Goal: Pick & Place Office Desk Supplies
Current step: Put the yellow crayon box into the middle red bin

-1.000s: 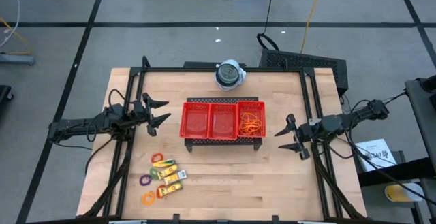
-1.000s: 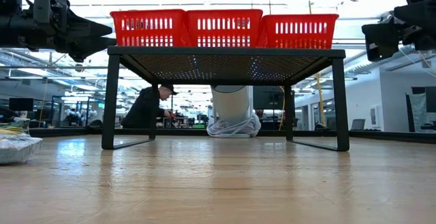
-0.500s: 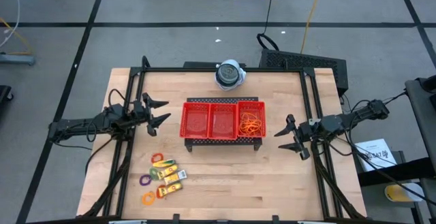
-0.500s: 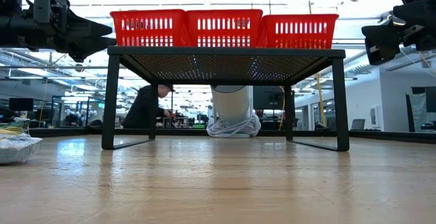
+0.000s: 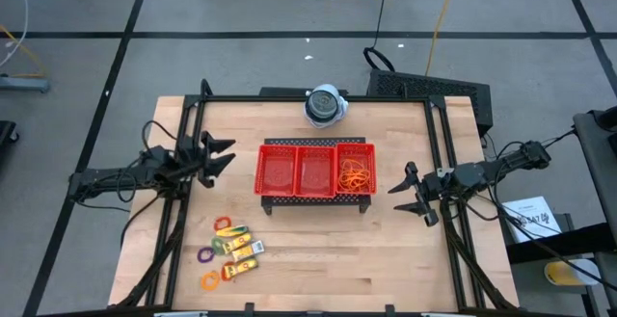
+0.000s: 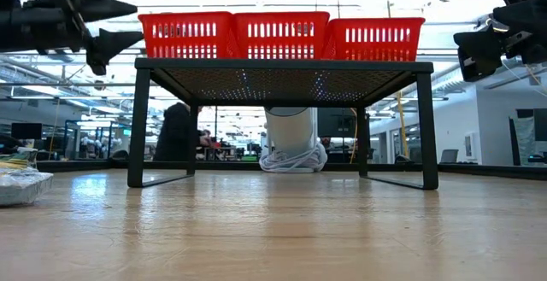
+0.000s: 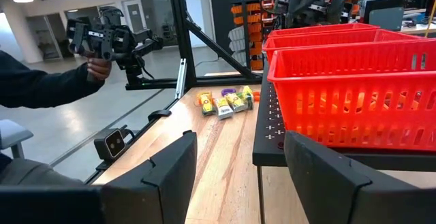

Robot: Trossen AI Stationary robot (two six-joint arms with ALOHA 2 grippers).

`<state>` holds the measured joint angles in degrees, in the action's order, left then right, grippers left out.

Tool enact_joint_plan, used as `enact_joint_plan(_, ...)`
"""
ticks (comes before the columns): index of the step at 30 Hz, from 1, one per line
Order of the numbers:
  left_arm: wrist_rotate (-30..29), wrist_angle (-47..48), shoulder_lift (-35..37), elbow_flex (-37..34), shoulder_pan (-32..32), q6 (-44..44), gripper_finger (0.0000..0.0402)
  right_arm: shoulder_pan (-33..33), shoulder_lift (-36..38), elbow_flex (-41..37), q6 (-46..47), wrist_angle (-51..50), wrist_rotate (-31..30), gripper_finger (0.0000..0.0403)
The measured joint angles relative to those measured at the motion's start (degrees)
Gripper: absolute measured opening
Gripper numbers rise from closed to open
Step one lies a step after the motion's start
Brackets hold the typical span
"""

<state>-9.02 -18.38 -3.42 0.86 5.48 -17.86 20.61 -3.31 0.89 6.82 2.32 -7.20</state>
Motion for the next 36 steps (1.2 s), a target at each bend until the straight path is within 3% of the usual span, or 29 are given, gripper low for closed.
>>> enact_joint_plan(4, 1.94, 0.21, 0.0, 0.26, 0.02, -5.33, 0.0267, -0.01, 0.0, 0.0, -0.01, 0.01, 0.0, 0.0213)
enact_joint_plan(7, 9.4, 1.32, -0.14, 3.56, -0.11, -5.88, 0.0266, -0.01, 0.0, 0.0, 0.01, 0.01, 0.0, 0.0215)
enact_joint_plan(9, 12.64, 5.6, -1.26, 7.97, -1.07, -4.55, 0.0266, -0.01, 0.0, 0.0, -0.01, 0.01, 0.0, 0.0215)
enact_joint_plan(12, 12.51, 18.55, -5.32, 16.23, -3.92, -1.79, 0.0266, 0.0, 0.0, 0.0, -0.01, 0.01, 0.0, 0.0212)
enact_joint_plan(16, 9.86, 34.02, -15.57, 26.67, -9.18, -2.71, 0.0266, 0.0, 0.0, -0.02, 0.01, 0.01, -0.02, 0.0211)
enact_joint_plan(23, 8.96, 52.84, -38.03, 39.03, -21.44, -12.82, 0.0266, 0.01, 0.01, -0.02, 0.01, 0.02, -0.02, 0.0211)
enact_joint_plan(30, 8.97, 68.67, -55.95, 40.61, -32.29, -36.38, 0.0266, 0.0, 0.01, -0.02, 0.01, 0.03, -0.01, 0.021)
enact_joint_plan(36, 7.71, 67.02, -67.27, 40.59, -38.98, -45.4, 0.0266, 0.01, 0.0, -0.02, 0.01, 0.03, 0.0, 0.0214)
